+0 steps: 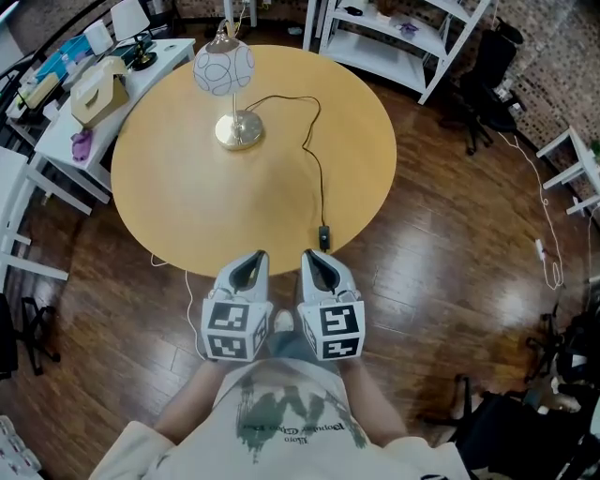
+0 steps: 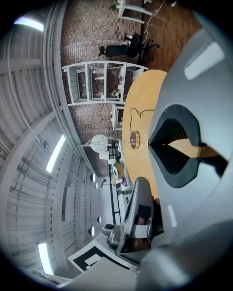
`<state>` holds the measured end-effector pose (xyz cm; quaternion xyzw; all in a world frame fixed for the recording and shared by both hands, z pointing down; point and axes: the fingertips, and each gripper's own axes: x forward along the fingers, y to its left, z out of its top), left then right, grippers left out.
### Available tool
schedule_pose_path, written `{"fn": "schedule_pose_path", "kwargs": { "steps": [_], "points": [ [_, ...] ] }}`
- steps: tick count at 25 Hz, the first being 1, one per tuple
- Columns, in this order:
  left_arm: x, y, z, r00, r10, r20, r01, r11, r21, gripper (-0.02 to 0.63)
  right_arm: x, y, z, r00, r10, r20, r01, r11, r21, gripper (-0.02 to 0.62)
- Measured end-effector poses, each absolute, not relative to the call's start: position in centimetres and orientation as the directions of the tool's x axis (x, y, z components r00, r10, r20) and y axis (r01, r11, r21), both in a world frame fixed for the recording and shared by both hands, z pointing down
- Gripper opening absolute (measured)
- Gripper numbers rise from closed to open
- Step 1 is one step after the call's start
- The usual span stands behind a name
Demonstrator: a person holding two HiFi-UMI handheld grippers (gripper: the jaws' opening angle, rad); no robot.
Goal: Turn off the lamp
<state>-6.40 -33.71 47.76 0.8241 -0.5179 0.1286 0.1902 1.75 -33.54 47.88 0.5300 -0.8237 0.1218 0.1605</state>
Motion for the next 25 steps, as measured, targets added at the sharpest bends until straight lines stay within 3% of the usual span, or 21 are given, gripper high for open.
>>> {"fn": "schedule_pose_path", "kwargs": {
  "steps": [25],
  "points": [
    [-3.3,-38.8,52.8,0.429,-0.758,0.492,-0.903,-0.375,0.21,-0.005,8.1,-40.5,59.7,-0.286,-0.761,0.583,-0.933,0.36,0.012,0.0]
  ]
}}
